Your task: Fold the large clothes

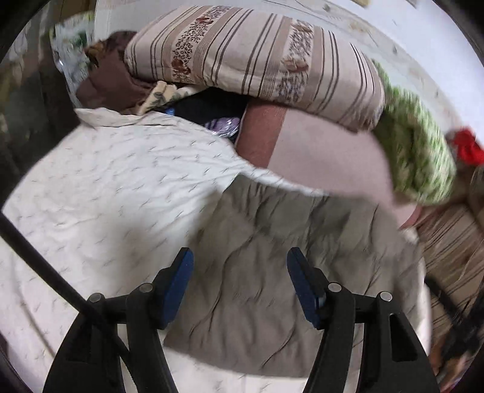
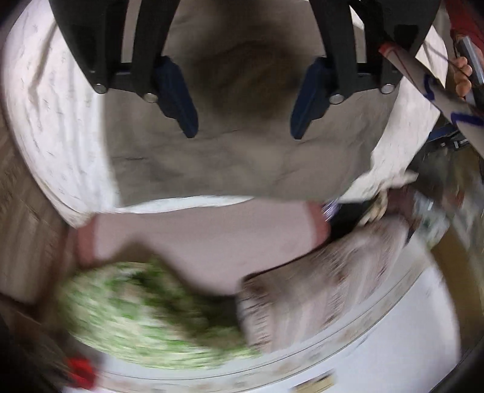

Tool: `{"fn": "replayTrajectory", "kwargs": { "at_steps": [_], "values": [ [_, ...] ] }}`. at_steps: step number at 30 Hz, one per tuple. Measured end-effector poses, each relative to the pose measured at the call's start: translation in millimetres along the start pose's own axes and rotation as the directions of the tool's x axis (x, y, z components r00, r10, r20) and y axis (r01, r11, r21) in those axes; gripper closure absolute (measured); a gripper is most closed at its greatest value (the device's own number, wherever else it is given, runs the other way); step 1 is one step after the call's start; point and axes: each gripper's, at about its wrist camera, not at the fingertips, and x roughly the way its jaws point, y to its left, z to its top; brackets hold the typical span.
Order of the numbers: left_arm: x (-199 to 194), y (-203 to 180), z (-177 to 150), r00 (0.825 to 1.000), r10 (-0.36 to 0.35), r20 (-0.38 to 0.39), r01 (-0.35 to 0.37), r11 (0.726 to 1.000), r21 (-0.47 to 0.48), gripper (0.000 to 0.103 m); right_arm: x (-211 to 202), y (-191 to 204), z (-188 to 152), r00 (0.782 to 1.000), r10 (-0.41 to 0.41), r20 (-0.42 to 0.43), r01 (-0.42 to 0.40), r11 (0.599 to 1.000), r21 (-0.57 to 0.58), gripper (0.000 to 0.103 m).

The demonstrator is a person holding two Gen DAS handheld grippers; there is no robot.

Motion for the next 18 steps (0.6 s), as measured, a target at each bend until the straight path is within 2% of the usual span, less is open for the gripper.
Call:
{"fn": "replayTrajectory", "kwargs": {
  "at_steps": [4,6,8,10,12,14,18],
  "values": [
    [9,3,-46,1.0,0.019,0.009,-0.019,1.0,0.003,0.039,43,45,-7,0.997,0.051,-0.051,-0.053,0.998,-0.044,0.036],
    [19,7,-62,1.0,0.018,0.012,-0.018,1.0,-0.004,0.039,79,62,-4,0.997,0.025,-0.076,-0.029,0.998,-0.056,0.036],
    [27,10,-70,1.0,0.015,0.02,-0.015,1.0,-0.002,0.039,113,71,1,0.996,-0.041,-0.085,0.034,0.996,-0.082,0.036],
    [33,16,-75,0.998,0.011,0.056,-0.011,1.0,0.005,0.039,154,68,6,0.988,-0.105,-0.116,0.097,0.992,-0.076,0.031],
    [36,21,-76,0.995,0.032,0.099,-0.033,0.999,0.014,0.039,185,56,10,0.983,-0.126,-0.13,0.121,0.992,-0.046,0.026],
    [41,28,-74,0.993,0.039,0.113,-0.042,0.999,0.018,0.039,212,45,15,0.983,-0.132,-0.128,0.13,0.991,-0.026,0.024],
    [47,42,-66,0.993,0.031,0.115,-0.031,0.999,-0.008,0.039,240,27,25,0.985,-0.118,-0.122,0.121,0.992,0.02,0.022]
  ]
}}
